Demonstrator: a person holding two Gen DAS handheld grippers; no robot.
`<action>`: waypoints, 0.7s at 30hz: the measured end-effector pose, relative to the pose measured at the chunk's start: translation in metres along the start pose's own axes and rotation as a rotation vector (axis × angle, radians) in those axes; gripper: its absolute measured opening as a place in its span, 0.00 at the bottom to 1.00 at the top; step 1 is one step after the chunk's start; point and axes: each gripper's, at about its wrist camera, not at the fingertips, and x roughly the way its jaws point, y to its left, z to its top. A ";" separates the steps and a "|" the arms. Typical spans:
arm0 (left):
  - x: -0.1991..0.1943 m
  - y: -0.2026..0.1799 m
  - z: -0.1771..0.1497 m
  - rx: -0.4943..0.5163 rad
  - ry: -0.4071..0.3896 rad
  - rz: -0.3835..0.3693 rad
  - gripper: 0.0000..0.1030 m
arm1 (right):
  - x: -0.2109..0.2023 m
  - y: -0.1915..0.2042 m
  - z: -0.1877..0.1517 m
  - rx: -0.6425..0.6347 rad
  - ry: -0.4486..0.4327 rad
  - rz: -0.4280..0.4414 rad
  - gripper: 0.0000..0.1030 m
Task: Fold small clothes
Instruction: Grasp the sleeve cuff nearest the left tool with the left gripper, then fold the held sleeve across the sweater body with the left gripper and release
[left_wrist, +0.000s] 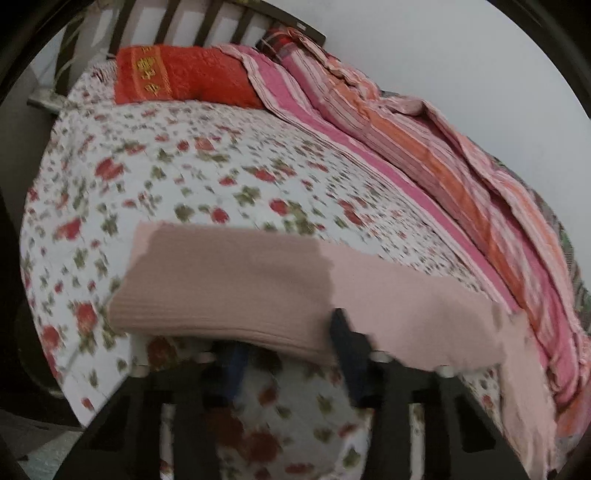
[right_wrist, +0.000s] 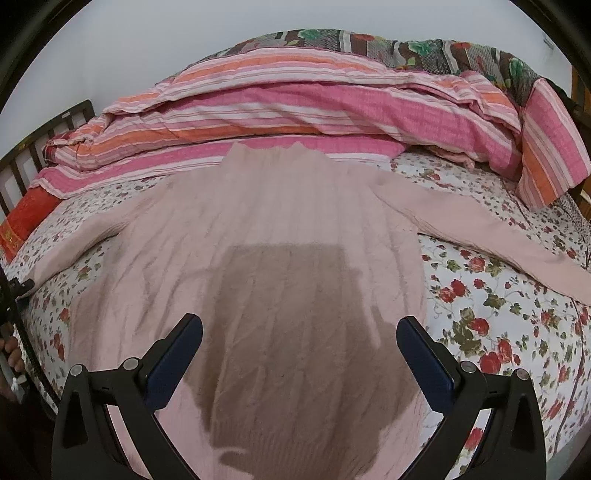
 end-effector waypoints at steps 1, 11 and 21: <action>0.000 0.000 0.002 0.001 -0.006 0.004 0.09 | 0.001 -0.003 0.001 0.005 0.001 0.001 1.00; -0.030 -0.074 0.018 0.157 -0.091 -0.030 0.07 | 0.005 -0.047 0.003 0.066 -0.007 0.009 1.00; -0.046 -0.259 -0.019 0.429 -0.077 -0.231 0.07 | -0.011 -0.107 -0.010 0.130 -0.063 -0.029 1.00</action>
